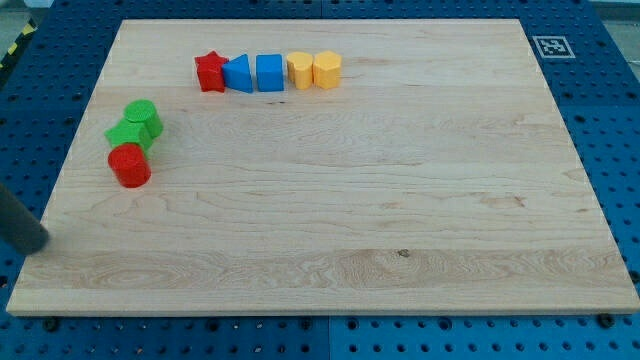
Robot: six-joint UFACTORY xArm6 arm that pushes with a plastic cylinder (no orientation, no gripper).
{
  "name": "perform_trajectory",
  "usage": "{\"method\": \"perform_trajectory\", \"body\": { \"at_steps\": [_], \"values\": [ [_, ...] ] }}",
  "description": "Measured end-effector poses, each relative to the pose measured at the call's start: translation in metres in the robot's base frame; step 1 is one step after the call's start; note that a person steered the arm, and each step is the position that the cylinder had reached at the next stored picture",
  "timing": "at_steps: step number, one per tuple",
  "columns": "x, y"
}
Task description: Push the green circle below the cube
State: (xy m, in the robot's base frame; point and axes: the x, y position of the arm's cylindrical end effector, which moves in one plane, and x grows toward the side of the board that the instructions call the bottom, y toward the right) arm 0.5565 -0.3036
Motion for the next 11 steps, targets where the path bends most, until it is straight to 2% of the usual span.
{"method": "perform_trajectory", "body": {
  "at_steps": [1,2,3,6,11],
  "values": [
    [-0.015,-0.001],
    [-0.095,-0.001],
    [-0.152,0.000],
    [-0.155,0.151],
    [-0.163,0.198]
  ]
}}
